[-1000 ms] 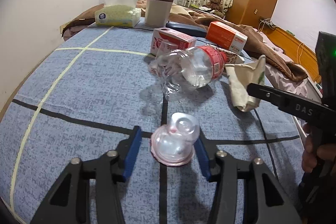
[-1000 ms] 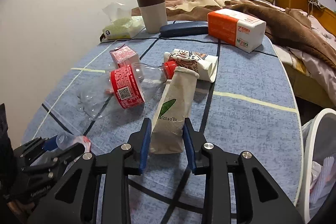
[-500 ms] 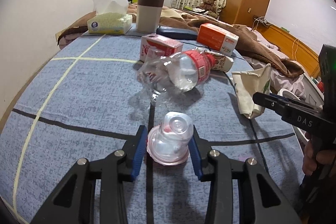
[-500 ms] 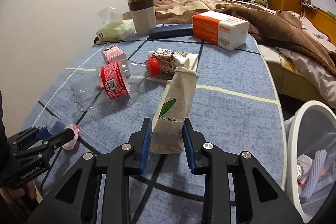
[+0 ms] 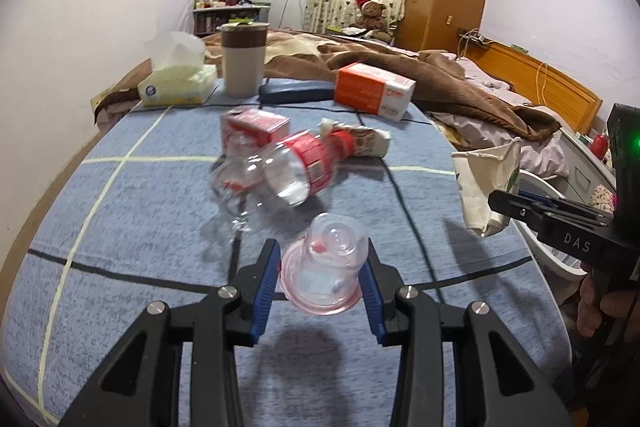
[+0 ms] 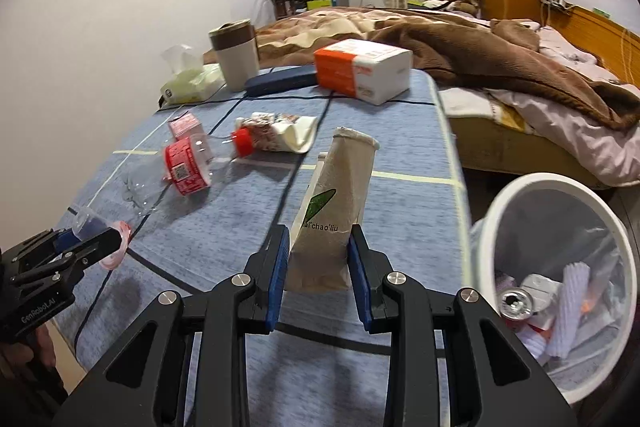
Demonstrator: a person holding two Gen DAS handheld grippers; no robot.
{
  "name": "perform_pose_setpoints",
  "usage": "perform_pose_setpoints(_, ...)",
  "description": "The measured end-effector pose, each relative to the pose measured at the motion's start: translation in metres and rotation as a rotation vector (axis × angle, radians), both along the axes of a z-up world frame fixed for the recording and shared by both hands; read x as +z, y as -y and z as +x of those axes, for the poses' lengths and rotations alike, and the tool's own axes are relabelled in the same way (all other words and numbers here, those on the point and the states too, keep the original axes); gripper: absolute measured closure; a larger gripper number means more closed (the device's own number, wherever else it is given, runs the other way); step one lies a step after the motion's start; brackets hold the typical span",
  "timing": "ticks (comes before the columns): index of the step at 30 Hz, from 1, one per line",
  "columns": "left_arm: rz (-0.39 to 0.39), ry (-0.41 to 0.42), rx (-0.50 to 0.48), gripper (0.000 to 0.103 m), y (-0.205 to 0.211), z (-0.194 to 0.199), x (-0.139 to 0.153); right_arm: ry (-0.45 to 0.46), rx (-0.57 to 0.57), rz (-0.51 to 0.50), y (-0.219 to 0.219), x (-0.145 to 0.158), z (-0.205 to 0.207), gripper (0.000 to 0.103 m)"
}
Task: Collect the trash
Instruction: 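Carry the plastic cup and paper bag over the wastebasket with both tools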
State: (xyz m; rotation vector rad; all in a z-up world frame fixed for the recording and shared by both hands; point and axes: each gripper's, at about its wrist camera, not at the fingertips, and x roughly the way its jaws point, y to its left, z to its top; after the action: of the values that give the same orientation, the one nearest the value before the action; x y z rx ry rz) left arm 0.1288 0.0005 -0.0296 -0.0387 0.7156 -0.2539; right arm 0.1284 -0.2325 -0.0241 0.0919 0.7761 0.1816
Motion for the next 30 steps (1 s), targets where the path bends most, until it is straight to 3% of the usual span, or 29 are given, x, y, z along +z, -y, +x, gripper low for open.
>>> perform_pose_setpoints(9, 0.007, 0.044, -0.065, 0.062, 0.034, -0.003, 0.017, 0.022, -0.068, 0.013, 0.035, 0.005, -0.017, 0.073)
perform_pose_setpoints(23, 0.024, 0.104, -0.22, 0.062, 0.12, 0.0, 0.04, 0.052, -0.225, -0.007, 0.109, 0.016, -0.048, 0.073)
perform_pose_setpoints(30, 0.004, 0.084, -0.318, 0.062, 0.174, 0.006, 0.042, 0.044, -0.301, -0.037, 0.149, 0.019, -0.06, 0.073)
